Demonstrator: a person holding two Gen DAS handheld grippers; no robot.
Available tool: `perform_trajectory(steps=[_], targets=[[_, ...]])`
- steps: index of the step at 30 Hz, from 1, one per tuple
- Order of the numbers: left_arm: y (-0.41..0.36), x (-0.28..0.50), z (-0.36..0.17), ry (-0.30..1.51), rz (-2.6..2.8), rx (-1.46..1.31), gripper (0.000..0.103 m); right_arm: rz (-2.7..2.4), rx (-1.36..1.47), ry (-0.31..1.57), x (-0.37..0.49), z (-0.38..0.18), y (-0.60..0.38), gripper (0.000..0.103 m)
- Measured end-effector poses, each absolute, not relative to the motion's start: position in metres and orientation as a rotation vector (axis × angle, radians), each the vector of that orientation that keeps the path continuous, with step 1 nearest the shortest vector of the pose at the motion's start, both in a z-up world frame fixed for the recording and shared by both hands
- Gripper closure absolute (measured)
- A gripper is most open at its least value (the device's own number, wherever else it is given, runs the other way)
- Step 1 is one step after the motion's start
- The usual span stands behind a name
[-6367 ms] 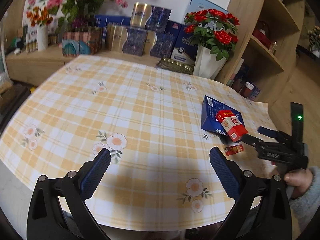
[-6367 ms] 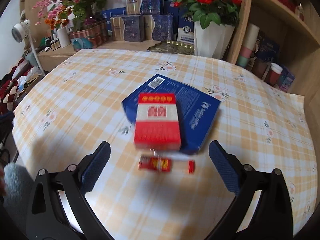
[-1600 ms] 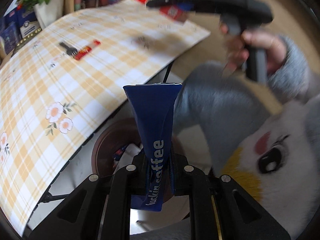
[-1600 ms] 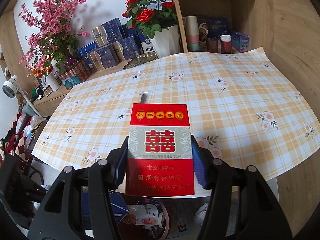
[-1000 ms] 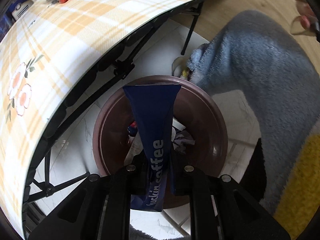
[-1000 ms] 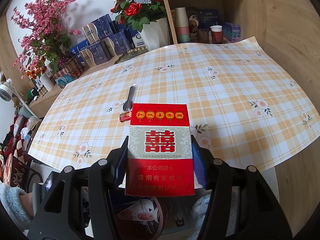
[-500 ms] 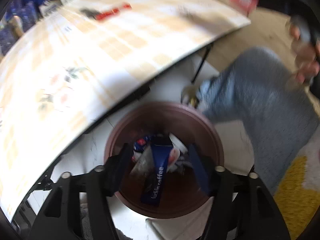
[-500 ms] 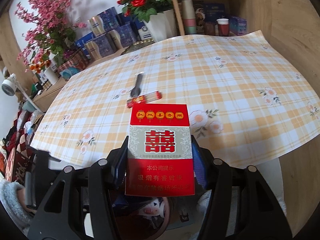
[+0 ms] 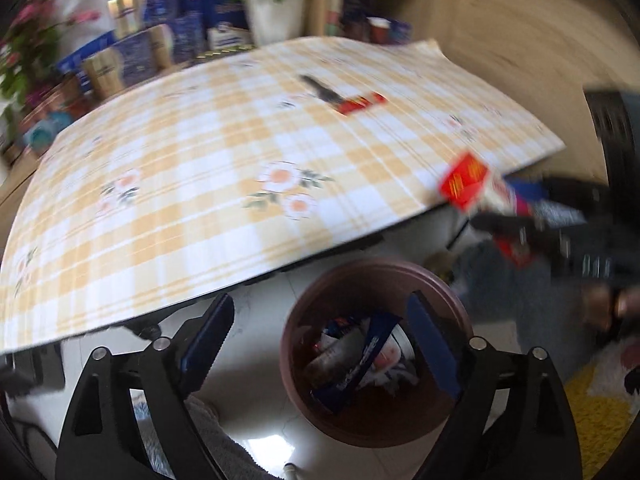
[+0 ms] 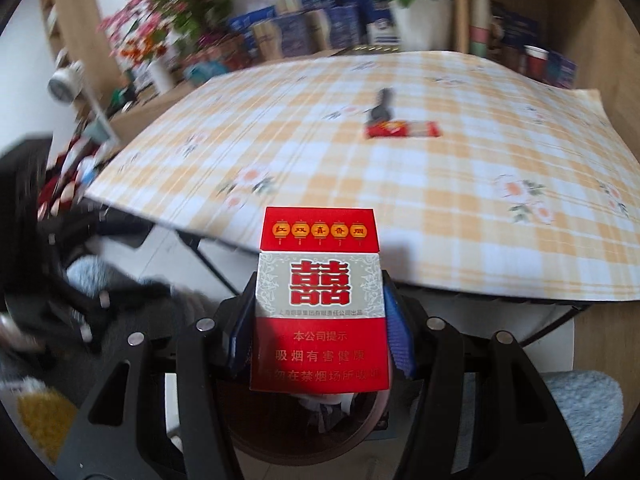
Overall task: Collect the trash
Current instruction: 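Release the coffee box from the left tool while the right tool lowers the red pack, then open the right tool to drop the red cigarette pack into the bin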
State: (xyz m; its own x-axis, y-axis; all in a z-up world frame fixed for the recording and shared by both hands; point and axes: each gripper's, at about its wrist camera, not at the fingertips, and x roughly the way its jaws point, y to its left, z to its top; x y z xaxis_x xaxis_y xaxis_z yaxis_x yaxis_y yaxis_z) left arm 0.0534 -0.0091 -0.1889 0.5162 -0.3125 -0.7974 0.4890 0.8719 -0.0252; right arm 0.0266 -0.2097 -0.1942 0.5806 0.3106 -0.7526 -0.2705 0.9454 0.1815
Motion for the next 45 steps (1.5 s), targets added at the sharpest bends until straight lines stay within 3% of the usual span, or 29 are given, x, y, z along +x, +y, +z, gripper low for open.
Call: perform_trajectory(steps=[8,22,24,26,29,45], targets=[[0.017,0.047,-0.181,0.837,-0.357,0.116,0.014,0.420,-0.031,0.960,0.022,-0.219,-0.184,0.046],[0.019,0.053,-0.192,0.870,-0.324,0.098,0.013,0.406,-0.103,1.118,0.035,-0.266,-0.169,0.046],[0.020,0.054,-0.193,0.875,-0.323,0.094,0.013,0.414,-0.107,1.121,0.033,-0.267,-0.168,0.041],[0.022,0.055,-0.194,0.880,-0.320,0.084,0.013,0.418,-0.109,1.113,0.033,-0.267,-0.167,0.022],[0.024,0.056,-0.195,0.886,-0.312,0.072,0.013,0.418,-0.112,1.102,0.032,-0.263,-0.167,0.009],[0.023,0.057,-0.197,0.897,-0.310,0.078,0.012,0.409,-0.119,1.076,0.032,-0.252,-0.172,0.006]])
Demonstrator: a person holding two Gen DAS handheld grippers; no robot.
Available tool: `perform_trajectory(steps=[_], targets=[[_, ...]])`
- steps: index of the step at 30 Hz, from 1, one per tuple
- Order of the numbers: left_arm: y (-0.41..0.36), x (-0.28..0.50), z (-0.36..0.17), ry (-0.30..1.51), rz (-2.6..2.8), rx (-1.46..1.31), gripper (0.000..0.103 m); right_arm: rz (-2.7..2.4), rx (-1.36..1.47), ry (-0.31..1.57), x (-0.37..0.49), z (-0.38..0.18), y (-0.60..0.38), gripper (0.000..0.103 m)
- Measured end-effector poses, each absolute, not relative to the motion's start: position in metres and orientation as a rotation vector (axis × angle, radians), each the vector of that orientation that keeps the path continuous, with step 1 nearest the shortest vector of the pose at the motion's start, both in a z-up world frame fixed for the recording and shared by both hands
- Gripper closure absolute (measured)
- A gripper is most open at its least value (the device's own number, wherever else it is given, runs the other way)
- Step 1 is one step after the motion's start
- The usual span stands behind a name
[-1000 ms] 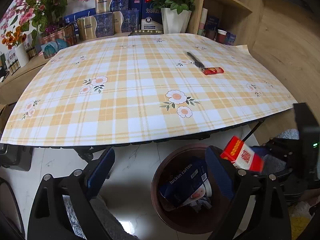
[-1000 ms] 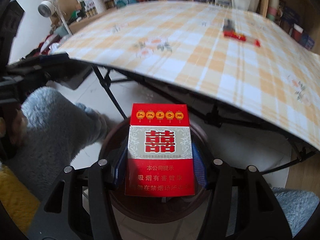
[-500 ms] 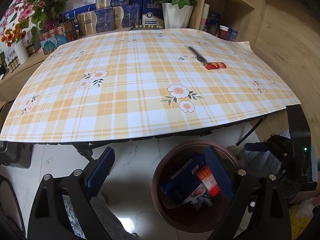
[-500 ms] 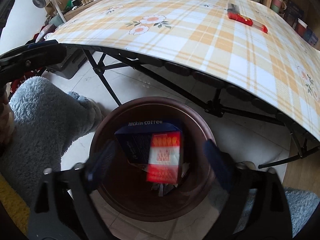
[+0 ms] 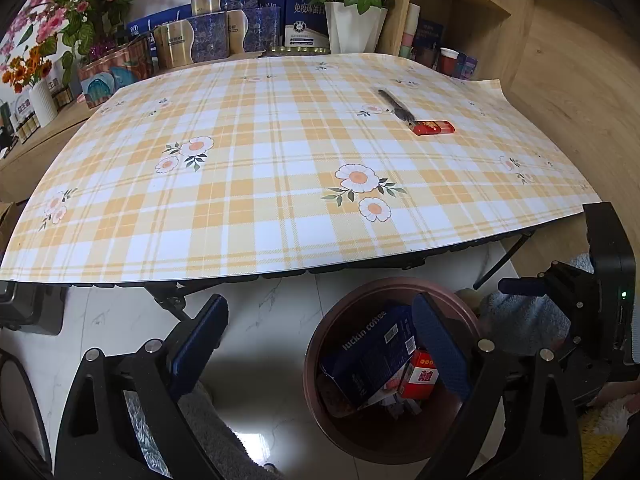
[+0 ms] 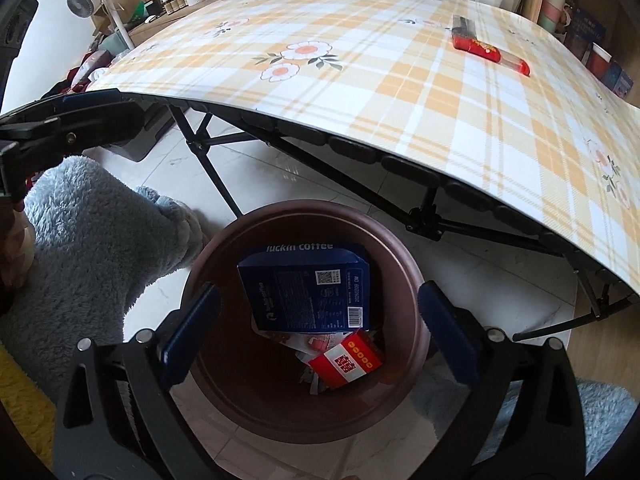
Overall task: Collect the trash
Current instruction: 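Open the right tool to drop the red cigarette pack into the bin, then move both tools back over the table toward the lighter and fork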
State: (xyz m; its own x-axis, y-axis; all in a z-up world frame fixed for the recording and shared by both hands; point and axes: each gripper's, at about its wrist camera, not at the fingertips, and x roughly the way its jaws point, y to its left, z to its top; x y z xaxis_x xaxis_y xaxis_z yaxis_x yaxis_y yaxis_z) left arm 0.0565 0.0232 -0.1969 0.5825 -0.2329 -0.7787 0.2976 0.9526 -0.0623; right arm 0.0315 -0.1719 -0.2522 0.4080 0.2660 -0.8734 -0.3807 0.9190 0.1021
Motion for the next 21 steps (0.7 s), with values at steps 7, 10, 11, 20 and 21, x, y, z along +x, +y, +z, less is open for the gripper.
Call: perform_trajectory(steps=[7,10,11,20,21], targets=[[0.024,0.057,-0.197,0.897,-0.309,0.072,0.012,0.393,-0.103,1.035,0.029,-0.244,-0.176,0.006],[0.026,0.057,-0.196,0.895,-0.304,0.060,0.012,0.377,-0.096,0.997,0.027,-0.236,-0.179,0.006],[0.027,0.057,-0.196,0.892,-0.301,0.054,0.012,0.371,-0.092,0.986,0.027,-0.233,-0.181,0.006],[0.035,0.058,-0.192,0.878,-0.278,0.016,0.012,0.367,0.079,0.934,0.041,-0.210,-0.214,0.006],[0.037,0.059,-0.191,0.875,-0.272,0.008,0.012,0.369,0.098,0.938,0.045,-0.208,-0.218,0.006]])
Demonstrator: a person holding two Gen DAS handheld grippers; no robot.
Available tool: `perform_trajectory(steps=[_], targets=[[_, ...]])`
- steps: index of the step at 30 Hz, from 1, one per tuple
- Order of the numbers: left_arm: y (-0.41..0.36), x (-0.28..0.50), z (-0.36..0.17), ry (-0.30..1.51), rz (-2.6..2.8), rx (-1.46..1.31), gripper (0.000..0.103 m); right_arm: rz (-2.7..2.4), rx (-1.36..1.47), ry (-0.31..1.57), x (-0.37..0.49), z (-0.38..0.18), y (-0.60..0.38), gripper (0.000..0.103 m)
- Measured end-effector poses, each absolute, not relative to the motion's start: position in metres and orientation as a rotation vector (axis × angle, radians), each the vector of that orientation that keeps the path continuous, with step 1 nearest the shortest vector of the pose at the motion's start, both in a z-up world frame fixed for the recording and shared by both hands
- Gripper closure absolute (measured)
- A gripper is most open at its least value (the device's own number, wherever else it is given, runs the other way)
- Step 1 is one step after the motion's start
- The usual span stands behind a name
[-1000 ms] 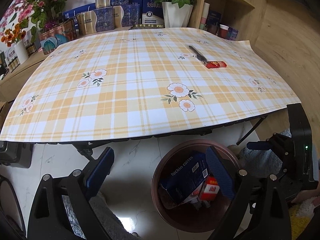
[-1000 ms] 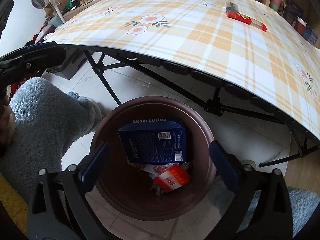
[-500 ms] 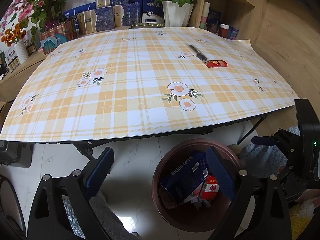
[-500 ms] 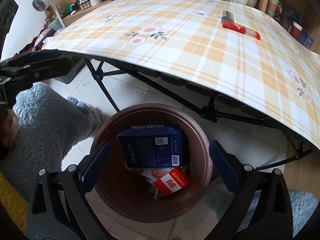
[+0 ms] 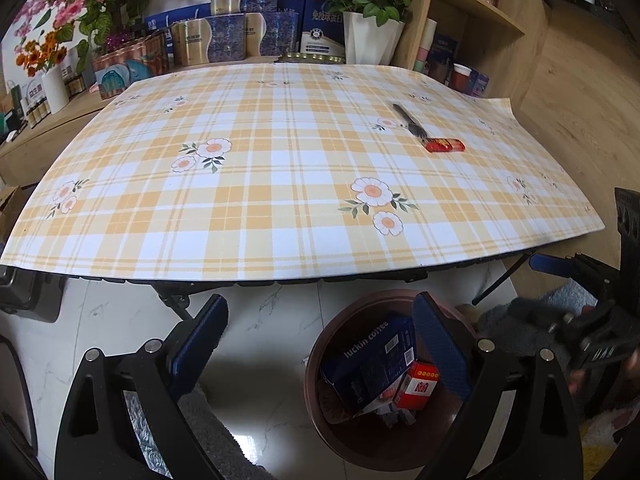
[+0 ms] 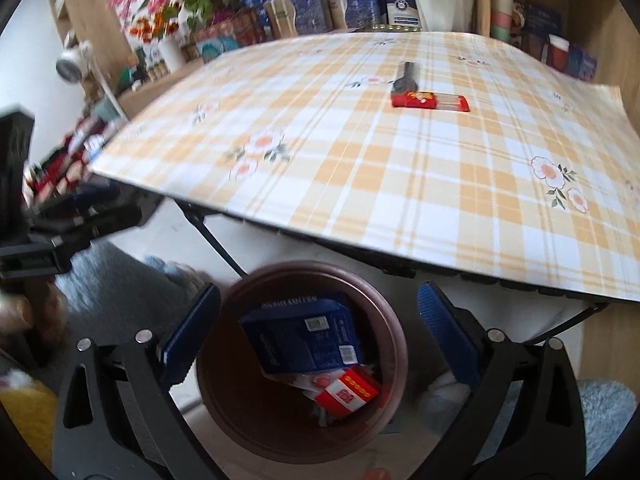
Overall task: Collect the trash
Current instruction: 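Move both tools back over the table toward the lighter and fork, then grasp the red lighter with the right tool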
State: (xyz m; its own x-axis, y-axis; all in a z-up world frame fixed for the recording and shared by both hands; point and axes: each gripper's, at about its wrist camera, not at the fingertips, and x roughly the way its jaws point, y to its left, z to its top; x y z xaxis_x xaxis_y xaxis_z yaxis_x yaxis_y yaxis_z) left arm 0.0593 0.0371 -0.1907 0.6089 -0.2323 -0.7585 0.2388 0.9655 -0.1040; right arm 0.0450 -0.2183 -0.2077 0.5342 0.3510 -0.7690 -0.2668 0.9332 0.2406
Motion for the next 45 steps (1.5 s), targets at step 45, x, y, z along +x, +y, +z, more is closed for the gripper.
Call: perform_trajectory(steps=[45], targets=[[0.032,0.140,-0.171,0.876,-0.326,-0.180,0.010,0.074,0.123,0.967,0.230,-0.192,-0.272,0.019]])
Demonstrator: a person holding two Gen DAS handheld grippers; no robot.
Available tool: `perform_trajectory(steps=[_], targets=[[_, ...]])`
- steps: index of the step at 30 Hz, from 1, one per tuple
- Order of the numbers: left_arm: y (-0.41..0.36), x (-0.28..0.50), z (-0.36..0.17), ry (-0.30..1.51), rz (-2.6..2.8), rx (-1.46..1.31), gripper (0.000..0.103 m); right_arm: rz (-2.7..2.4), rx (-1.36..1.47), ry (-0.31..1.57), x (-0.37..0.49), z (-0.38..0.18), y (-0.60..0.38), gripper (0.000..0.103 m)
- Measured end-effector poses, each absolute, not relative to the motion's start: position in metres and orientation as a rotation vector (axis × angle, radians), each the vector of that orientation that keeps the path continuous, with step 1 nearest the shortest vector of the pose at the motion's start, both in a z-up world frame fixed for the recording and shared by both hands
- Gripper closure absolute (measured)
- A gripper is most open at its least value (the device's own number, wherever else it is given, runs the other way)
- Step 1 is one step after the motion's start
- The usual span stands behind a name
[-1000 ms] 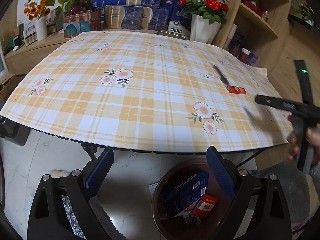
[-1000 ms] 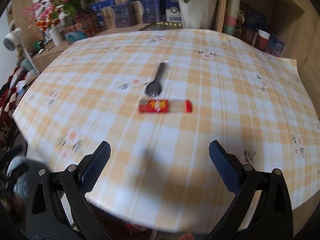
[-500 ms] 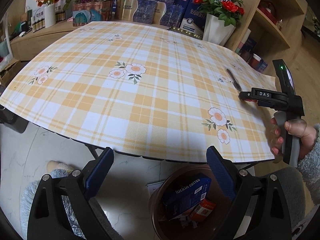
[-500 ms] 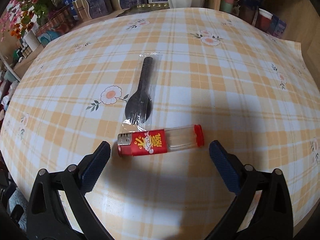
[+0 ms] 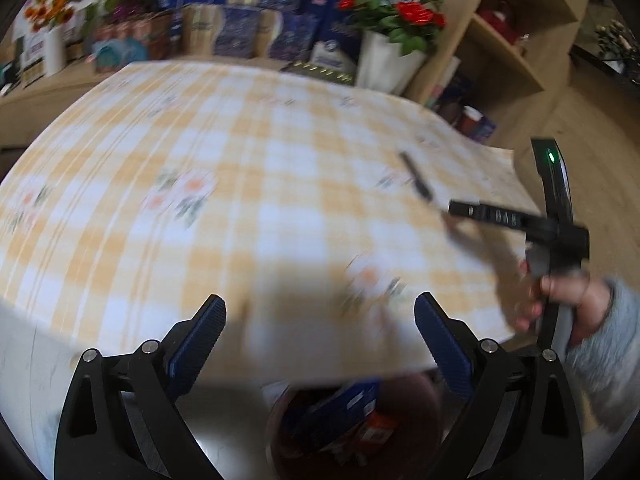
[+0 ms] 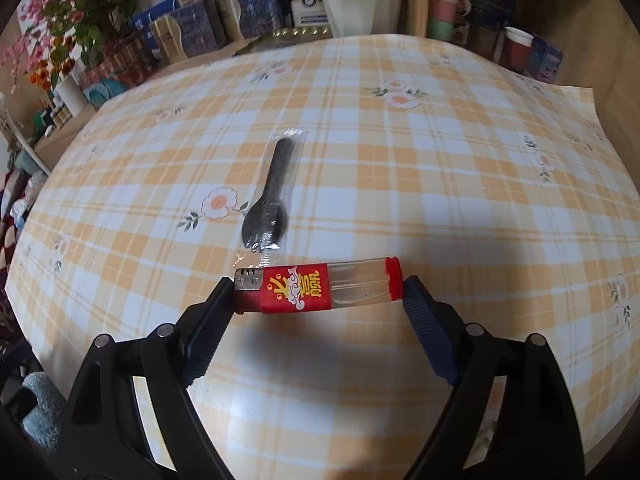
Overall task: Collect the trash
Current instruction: 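Grasp the red lighter with the right tool, then grasp the wrapped black plastic fork with the left tool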
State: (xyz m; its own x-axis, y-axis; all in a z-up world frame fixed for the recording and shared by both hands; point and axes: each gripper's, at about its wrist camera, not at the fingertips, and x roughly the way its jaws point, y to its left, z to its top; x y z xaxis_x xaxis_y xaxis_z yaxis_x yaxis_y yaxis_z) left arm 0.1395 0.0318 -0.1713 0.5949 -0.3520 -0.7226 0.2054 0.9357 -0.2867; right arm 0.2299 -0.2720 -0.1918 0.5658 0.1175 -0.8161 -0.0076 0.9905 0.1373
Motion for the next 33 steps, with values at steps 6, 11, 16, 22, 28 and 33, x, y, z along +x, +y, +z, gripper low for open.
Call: perform_trajectory(steps=[6,11,16,22,28,33], targets=[[-0.044,0.212,-0.159,0.885,-0.450,-0.127,0.015,0.031,0.206,0.902,0.207,-0.179,-0.311,0.019],[-0.104,0.273,-0.170,0.928,-0.467,-0.084,0.028,-0.018,0.216,0.894,0.188,-0.181,-0.338,0.019],[-0.149,0.315,-0.188,0.966,-0.417,-0.030,0.039,-0.043,0.227,0.885,0.172,-0.180,-0.356,0.019],[-0.184,0.331,-0.205,0.982,-0.354,0.113,0.045,-0.046,0.209,0.875,0.160,-0.179,-0.360,0.019],[-0.179,0.328,-0.205,0.981,-0.347,0.131,0.093,-0.041,0.222,0.873,0.154,-0.178,-0.361,0.019],[-0.153,0.304,-0.193,0.971,-0.436,0.036,0.093,-0.028,0.220,0.859,0.149,-0.171,-0.357,0.019]])
